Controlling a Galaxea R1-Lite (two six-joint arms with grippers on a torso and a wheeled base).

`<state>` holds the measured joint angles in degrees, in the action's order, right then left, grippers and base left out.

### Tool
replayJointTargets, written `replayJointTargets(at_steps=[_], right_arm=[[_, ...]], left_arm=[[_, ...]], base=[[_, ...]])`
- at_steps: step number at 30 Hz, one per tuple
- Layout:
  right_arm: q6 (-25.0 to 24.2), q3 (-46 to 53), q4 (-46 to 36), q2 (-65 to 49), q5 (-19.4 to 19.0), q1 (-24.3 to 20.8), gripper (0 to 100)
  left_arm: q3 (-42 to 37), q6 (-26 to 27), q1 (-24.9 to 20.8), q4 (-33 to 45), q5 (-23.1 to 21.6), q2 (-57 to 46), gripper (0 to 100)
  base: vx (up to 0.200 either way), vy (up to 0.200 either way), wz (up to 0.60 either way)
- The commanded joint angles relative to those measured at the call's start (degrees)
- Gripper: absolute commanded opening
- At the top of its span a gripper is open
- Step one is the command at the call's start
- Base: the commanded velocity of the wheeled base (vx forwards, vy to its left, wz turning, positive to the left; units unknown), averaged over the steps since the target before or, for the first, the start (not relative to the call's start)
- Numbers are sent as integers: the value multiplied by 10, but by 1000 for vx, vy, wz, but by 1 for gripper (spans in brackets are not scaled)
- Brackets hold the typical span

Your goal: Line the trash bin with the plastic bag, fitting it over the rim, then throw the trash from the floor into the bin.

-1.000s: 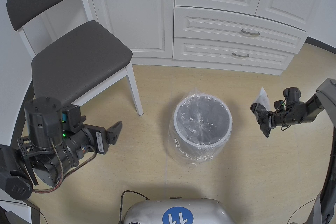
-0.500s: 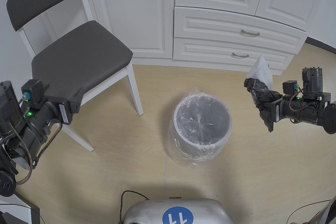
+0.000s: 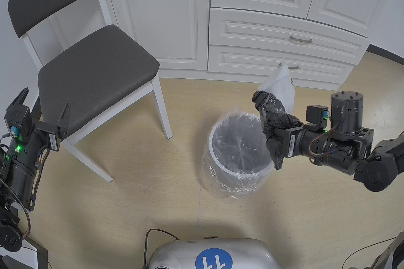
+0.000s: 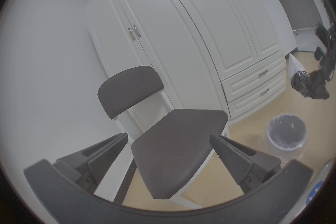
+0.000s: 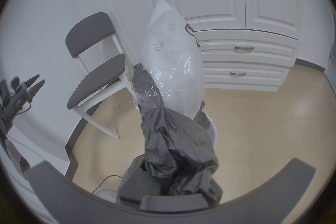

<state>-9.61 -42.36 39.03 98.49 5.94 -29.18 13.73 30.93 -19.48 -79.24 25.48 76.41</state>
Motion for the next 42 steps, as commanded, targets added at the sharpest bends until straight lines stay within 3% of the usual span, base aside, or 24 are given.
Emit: replayJointTargets(at_steps=[1, 5, 6, 9, 14, 25, 32, 34, 42], right_arm=[[-38, -12, 22, 76, 0, -32, 0], [-131, -64, 4, 109, 0, -49, 0], [-131, -64, 4, 109, 0, -49, 0], [-210, -120, -34, 135, 0, -49, 0], [-277, -167, -82, 153, -1, -50, 0], [-323, -212, -157, 188, -6, -51, 0], [-358, -317, -373, 210, -34, -51, 0], [-379, -342, -401, 224, -34, -50, 0], [-395, -367, -401, 272, -43, -38, 0]], left_arm=[[-23, 20, -11, -19, 0, 23, 100], [-23, 21, -8, -51, 0, 33, 100], [-23, 21, -8, -51, 0, 33, 100], [-25, 22, -6, -59, 0, 42, 100], [-20, 21, 8, -84, 0, 59, 100], [-33, 23, 2, -84, -49, 49, 100], [-53, 48, 13, -84, -49, 44, 100], [-52, 50, 20, -83, -49, 34, 100], [-34, 44, 30, -84, -51, 37, 100]], base=[[0, 0, 0], [0, 0, 0], [0, 0, 0], [0, 0, 0], [0, 0, 0], [0, 0, 0], [0, 0, 0], [0, 0, 0], [0, 0, 0]])
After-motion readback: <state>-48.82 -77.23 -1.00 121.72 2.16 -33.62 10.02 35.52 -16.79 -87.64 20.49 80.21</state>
